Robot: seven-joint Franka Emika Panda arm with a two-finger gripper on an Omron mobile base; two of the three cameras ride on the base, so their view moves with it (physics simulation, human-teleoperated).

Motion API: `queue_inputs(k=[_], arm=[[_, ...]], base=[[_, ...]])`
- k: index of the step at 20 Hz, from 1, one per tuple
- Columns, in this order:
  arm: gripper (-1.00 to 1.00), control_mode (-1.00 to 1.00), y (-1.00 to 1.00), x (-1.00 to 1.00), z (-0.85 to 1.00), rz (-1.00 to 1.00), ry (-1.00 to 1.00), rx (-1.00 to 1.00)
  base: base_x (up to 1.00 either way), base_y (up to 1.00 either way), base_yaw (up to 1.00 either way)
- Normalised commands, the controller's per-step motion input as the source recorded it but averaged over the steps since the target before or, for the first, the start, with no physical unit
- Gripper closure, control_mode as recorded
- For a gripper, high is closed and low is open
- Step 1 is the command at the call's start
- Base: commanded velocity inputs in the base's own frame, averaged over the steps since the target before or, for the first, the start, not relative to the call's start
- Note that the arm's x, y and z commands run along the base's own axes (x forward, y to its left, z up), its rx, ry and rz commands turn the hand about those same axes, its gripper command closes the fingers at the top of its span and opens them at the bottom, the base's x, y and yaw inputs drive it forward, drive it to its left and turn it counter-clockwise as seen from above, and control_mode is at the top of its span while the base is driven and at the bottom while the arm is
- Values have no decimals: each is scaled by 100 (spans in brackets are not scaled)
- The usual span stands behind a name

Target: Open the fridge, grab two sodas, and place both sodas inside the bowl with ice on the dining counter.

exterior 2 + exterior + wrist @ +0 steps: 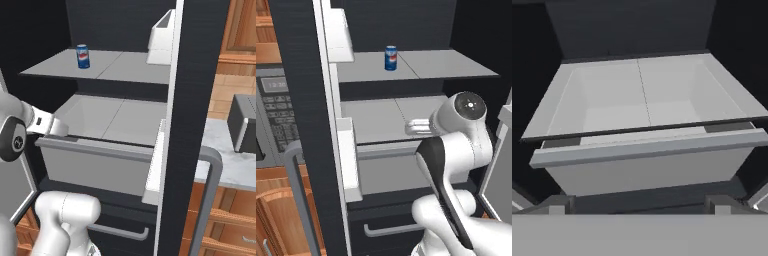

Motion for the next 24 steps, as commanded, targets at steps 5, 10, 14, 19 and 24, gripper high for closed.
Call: queue_inputs(k=[5,10,14,19,24], arm=[[-100,-100,0,5,88,1,-18,16],[-100,-100,0,0,87,0,-33,1],[-100,-100,0,-4,73,0,-42,-4],[-100,-100,-9,-17,20,2,-23,5],[-100,-100,-4,2,12,0,-7,1]], base=[[0,0,0],[0,0,0],[0,0,0],[0,0,0],[0,0,0]])
